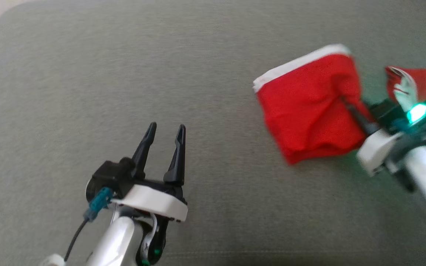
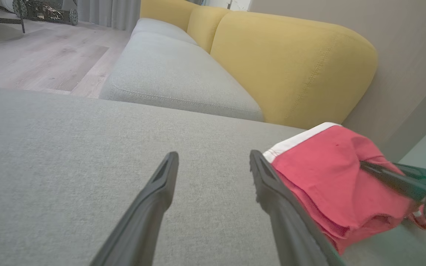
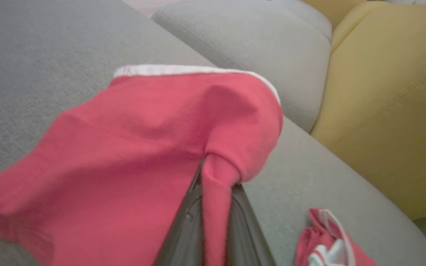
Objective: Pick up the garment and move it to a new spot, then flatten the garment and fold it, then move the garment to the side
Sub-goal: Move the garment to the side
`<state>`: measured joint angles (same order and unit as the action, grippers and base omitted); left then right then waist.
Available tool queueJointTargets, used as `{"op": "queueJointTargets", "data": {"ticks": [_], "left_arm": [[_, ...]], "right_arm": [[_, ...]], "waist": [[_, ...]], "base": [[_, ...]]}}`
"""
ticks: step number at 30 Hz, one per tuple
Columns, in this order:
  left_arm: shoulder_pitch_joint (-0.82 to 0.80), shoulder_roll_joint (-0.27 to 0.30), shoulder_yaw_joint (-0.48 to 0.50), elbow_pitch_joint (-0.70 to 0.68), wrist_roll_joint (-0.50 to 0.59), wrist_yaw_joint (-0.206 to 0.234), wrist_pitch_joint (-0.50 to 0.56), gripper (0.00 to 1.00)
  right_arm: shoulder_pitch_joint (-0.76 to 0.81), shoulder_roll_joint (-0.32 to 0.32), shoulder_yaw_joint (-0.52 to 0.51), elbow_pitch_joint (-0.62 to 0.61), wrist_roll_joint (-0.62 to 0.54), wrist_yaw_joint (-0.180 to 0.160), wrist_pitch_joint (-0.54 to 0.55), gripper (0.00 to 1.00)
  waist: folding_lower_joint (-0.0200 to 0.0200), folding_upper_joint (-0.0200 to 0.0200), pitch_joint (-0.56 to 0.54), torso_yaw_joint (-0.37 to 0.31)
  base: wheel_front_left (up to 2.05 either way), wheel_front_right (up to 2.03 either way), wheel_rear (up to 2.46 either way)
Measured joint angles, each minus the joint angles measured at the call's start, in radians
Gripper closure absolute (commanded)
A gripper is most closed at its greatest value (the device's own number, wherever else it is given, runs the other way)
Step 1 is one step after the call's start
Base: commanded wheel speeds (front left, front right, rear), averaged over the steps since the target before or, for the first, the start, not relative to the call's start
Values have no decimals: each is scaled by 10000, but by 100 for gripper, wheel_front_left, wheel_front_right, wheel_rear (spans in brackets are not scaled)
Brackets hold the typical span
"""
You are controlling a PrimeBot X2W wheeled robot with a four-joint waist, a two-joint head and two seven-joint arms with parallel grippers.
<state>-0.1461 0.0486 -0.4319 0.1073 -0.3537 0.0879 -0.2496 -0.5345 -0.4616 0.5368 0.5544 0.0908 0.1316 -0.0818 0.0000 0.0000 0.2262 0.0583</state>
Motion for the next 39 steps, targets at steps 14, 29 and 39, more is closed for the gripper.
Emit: {"op": "queueJointTargets", "data": {"ticks": [14, 29, 39], "left_arm": [[-1253, -13, 512, 35, 472, -278, -2, 0], [-1883, -13, 803, 268, 876, -652, -71, 0], [-1879, -15, 867, 393, 871, -662, -71, 0]], "right_arm": [[-1000, -3461, 1149, -970, 2211, 0, 186, 100], [-2387, -3141, -15, 932, 1950, 0, 1530, 100], [-2322, -2694, -894, 1325, 1806, 0, 1751, 0]], "waist": [[0, 0, 957, -1752], [1, 0, 2280, -2421], [0, 0, 2242, -2303]], "base": [[0, 0, 0], [0, 0, 0], [0, 0, 0]]}}
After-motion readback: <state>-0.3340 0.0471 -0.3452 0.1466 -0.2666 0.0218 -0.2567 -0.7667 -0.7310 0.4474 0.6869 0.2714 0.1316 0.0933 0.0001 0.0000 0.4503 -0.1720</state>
